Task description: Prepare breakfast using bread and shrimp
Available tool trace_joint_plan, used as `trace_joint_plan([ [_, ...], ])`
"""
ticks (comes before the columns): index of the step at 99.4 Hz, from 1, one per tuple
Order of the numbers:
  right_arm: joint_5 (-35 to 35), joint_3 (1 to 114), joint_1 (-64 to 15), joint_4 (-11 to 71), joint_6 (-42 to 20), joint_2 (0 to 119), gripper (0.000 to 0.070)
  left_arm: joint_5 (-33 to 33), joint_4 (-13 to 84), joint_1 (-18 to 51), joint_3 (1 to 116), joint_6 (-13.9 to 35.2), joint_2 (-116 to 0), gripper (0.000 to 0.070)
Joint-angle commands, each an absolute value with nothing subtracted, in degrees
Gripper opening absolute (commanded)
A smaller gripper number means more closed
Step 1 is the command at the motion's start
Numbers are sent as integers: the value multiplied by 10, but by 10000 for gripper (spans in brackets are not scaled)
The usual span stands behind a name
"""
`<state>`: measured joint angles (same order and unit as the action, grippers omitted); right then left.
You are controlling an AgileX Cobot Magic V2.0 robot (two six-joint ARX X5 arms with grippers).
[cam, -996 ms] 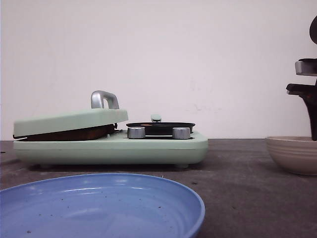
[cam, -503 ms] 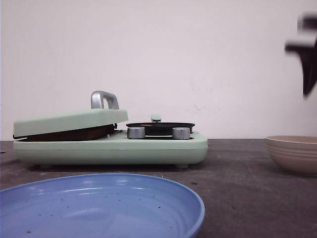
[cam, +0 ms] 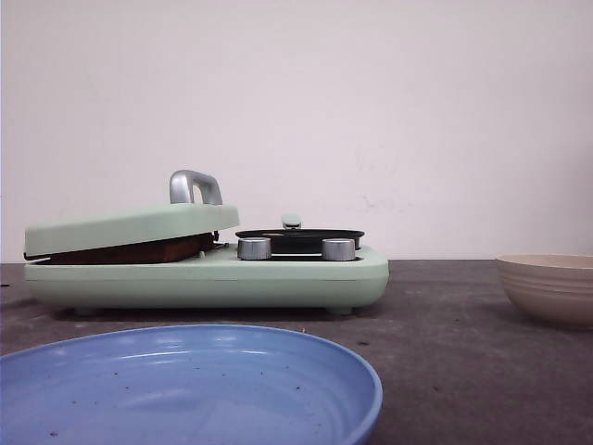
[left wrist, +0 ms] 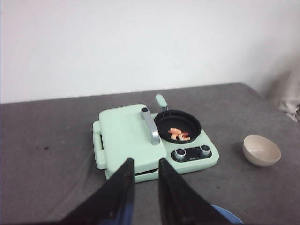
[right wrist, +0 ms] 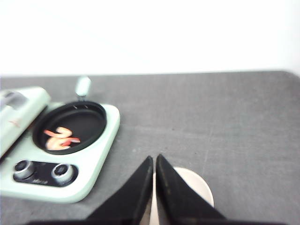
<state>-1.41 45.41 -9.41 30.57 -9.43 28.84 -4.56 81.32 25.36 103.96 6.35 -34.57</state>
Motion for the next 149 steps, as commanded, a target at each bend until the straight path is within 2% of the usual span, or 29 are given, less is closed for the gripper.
trace_joint_plan([
  [1,-10,437,-96,321,-97,238,0,-47,828,256,1044,71,-336,0],
  [16,-10,408,-96,382,-94,163,0,-45,827,256,1016,86,-308,0],
  [42,-1,379,-96,360,-86,126,0,-41,827,254,962,91,-302,0],
  [71,-1,379,-96,360,-85,126,0,-41,828,251,955,107,-302,0],
  [101,-1,379,-96,360,-85,126,0,-40,827,251,955,145,-302,0],
  [131,-1,379,-96,360,-86,126,0,-41,827,251,955,142,-302,0],
  [149,-1,379,-96,360,-86,126,0,-46,825,251,968,79,-302,0],
])
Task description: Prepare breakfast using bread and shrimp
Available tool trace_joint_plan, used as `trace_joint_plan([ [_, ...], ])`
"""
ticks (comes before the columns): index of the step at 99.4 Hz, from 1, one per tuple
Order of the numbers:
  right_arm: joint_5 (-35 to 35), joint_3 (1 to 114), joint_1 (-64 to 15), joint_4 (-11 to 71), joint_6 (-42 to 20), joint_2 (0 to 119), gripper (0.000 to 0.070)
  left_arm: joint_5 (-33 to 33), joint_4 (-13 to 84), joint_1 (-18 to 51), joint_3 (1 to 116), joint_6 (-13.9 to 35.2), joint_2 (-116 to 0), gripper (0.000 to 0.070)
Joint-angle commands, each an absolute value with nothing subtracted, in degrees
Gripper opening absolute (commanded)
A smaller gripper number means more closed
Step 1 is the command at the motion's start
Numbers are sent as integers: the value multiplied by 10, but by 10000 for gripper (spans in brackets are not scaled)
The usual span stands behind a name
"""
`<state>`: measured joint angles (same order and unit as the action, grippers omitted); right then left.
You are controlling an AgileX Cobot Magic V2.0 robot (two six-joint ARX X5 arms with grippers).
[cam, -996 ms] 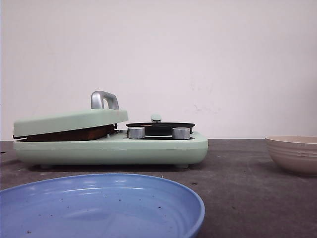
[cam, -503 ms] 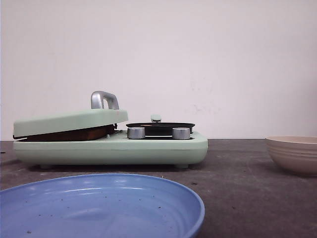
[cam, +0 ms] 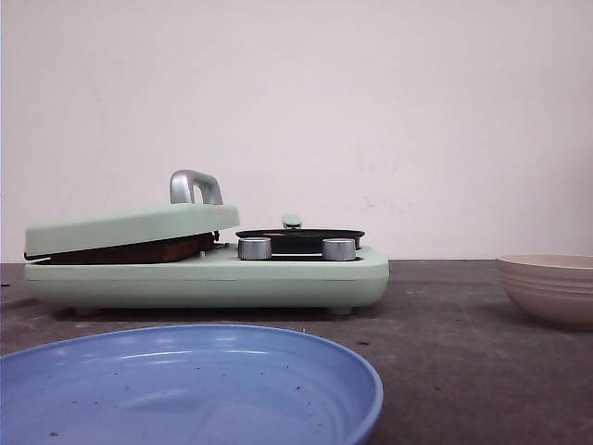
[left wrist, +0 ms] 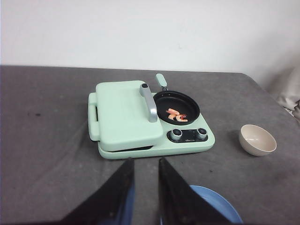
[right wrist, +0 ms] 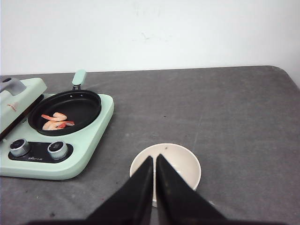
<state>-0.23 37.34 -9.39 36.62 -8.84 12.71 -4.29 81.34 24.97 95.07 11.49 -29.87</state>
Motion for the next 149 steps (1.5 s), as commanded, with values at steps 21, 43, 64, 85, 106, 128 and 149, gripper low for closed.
trace_joint_plan([
  [21,-1,379,-96,360,-86,126,0,-40,698,230,913,-9,-302,0],
  [43,-1,379,-96,360,-85,126,0,-41,494,171,732,-43,-291,0],
  [64,-1,379,-96,360,-85,126,0,-14,214,96,477,46,-250,0],
  [85,-1,379,-96,360,-85,126,0,-6,139,74,311,149,-179,0],
  [106,-1,379,-96,360,-85,126,0,-13,148,73,247,143,-131,0],
  [128,-1,379,-96,360,-85,126,0,-25,77,52,147,123,-84,0],
  [149,-1,379,-96,360,-85,126,0,-25,43,41,73,126,-10,0],
])
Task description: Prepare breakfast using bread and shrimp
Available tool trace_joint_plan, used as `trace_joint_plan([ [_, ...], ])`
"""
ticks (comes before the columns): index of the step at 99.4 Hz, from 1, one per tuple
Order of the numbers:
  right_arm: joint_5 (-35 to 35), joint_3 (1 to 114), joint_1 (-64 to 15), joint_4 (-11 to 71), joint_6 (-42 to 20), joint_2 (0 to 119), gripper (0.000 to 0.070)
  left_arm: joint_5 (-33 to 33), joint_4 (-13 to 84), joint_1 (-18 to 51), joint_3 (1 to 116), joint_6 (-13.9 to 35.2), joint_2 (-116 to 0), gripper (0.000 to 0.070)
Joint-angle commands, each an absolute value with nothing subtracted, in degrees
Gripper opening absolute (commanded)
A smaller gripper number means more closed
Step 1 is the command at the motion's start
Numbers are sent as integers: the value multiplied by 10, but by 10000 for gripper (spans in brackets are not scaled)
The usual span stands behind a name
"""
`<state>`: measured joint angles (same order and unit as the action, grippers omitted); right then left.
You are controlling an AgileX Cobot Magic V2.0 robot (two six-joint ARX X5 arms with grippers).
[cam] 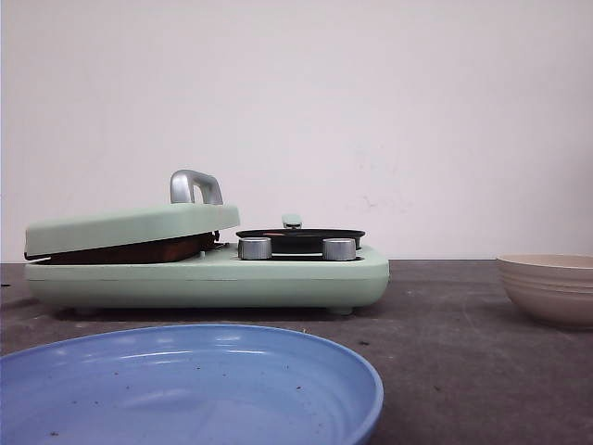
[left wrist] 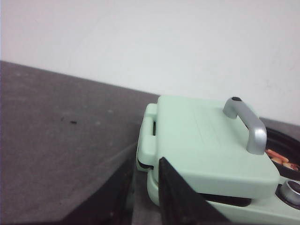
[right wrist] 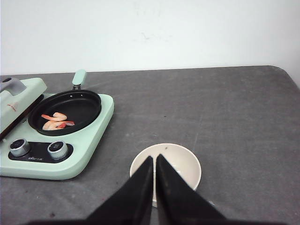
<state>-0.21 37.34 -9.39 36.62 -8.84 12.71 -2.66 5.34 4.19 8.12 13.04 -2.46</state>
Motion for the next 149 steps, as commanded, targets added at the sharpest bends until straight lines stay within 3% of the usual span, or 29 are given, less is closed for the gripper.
trace_joint_plan([
  [1,-1,379,-96,360,-85,126,0,-25,43,41,70,126,-6,0],
  [49,-1,379,-96,360,-85,126,0,-13,47,37,8,98,-2,0],
  [88,-1,379,-96,360,-86,126,0,-16,109,37,8,60,-2,0],
  [110,-1,379,-96,360,-85,126,0,-14,108,37,8,85,-2,0],
  [149,-1,379,-96,360,-86,126,0,-15,108,37,8,84,-2,0],
])
